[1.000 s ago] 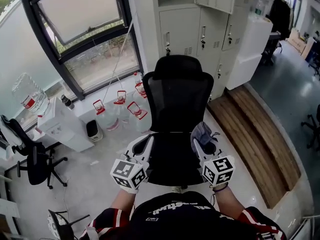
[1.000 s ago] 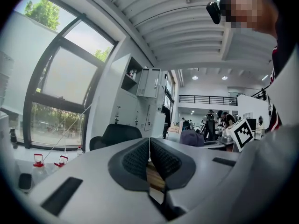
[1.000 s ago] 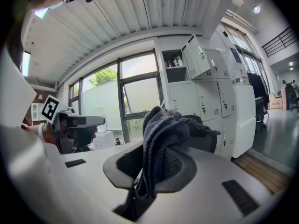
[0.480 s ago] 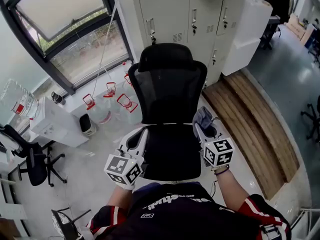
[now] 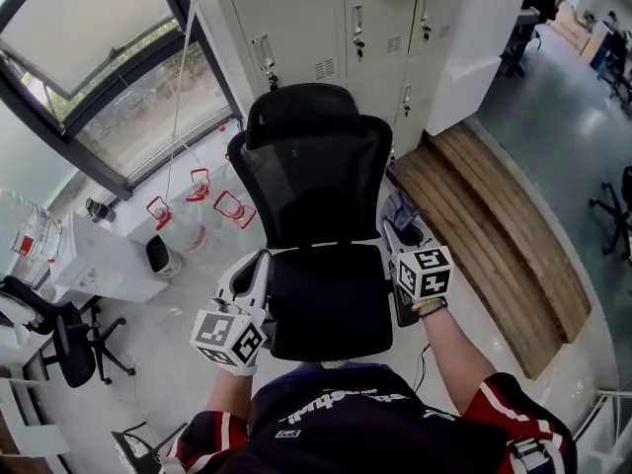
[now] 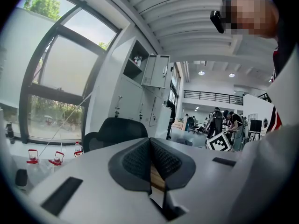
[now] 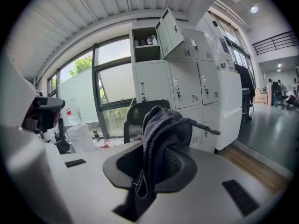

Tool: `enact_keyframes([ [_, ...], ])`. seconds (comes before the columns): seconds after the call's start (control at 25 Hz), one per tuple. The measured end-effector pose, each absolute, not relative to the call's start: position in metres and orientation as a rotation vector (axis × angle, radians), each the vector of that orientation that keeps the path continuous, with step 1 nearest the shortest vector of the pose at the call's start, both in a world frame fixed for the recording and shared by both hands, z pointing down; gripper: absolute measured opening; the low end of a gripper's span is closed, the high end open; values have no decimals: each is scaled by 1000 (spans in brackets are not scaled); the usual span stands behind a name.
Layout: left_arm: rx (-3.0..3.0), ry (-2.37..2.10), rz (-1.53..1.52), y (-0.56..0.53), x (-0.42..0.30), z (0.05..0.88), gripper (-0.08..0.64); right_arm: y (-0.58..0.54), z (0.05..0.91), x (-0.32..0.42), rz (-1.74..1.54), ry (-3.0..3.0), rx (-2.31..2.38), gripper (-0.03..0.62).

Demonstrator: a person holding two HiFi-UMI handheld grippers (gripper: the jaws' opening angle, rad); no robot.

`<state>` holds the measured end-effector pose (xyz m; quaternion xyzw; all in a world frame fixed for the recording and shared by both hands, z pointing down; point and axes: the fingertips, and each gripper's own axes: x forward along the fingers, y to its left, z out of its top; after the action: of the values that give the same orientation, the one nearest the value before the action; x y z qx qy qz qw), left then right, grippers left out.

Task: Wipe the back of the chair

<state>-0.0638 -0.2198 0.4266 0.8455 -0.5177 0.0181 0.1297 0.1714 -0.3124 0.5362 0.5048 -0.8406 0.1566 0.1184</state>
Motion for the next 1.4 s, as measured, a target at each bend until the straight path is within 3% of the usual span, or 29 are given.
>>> enact_keyframes([
  [0.4, 2433, -1474, 35, -274, -75, 437, 26, -409, 583, 187, 540, -2355, 1577, 74],
  [1.0, 2270, -1552, 51, -319, -146, 467, 26, -589, 670, 208, 585, -2128, 1807, 74],
  [1.4, 2196, -1639, 23, -320, -194, 469, 26, -620, 692, 166, 543, -2060, 1775, 72],
])
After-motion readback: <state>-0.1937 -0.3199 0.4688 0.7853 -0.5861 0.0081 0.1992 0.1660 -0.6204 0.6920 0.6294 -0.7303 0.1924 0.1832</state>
